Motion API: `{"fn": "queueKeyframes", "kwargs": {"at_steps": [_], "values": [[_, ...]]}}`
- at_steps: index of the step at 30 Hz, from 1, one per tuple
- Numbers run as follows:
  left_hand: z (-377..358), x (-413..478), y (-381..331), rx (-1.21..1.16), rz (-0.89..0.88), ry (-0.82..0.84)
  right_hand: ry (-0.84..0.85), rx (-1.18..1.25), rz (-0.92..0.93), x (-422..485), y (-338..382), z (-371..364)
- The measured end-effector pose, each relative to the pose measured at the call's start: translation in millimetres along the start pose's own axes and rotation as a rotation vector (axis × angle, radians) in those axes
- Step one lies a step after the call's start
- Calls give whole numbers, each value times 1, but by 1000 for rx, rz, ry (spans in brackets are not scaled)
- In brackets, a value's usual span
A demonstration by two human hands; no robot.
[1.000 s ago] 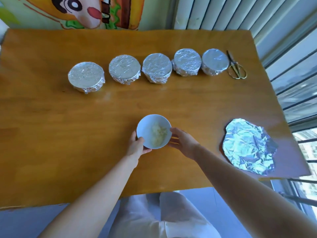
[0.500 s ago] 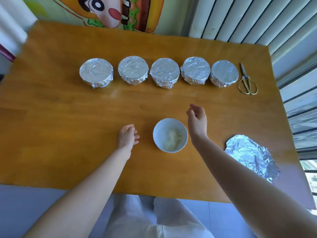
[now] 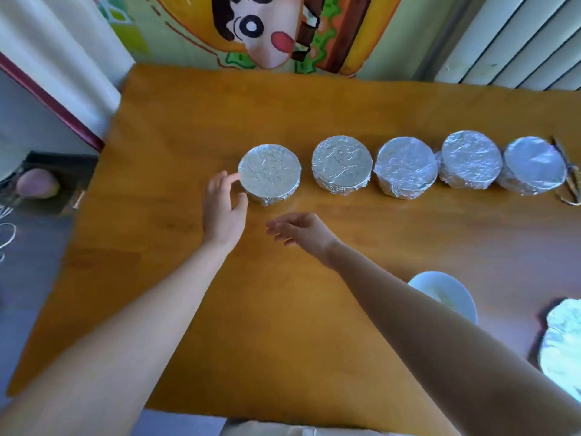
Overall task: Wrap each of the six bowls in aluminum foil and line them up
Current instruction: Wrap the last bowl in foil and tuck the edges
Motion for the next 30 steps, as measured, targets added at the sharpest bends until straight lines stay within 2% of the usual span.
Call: {"fn": "queueKeyframes", "kwargs": {"at_steps": [3,8,12,16,21,30], "values": [[-3,38,-3,106,-121,116,-15,-43,-20,30,1,-18],[-30,87,-15,340,-347,400,-58,-107,24,58,-4,-25],[-58,104,-10,412,-378,570,-86,-97,32,67,-5,-25],[-66,103,4,449,-479,489,-104,-115,38,72,-9,-25],[-70,104,11,417,-525,430,-115,-193,50,74,-13,-18],[-68,104,9,412,-526,422,-108,-30,-49,74,-27,-17]]}}
Point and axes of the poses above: each hand's wrist, its own x-axis towards the middle knuckle, its own z-axis out of the back of the hand, y = z × x, the point moved 4 cm from there along x, towards the middle knuckle, and after that the axes turned 4 degrees about -y, right-handed, at the moved point
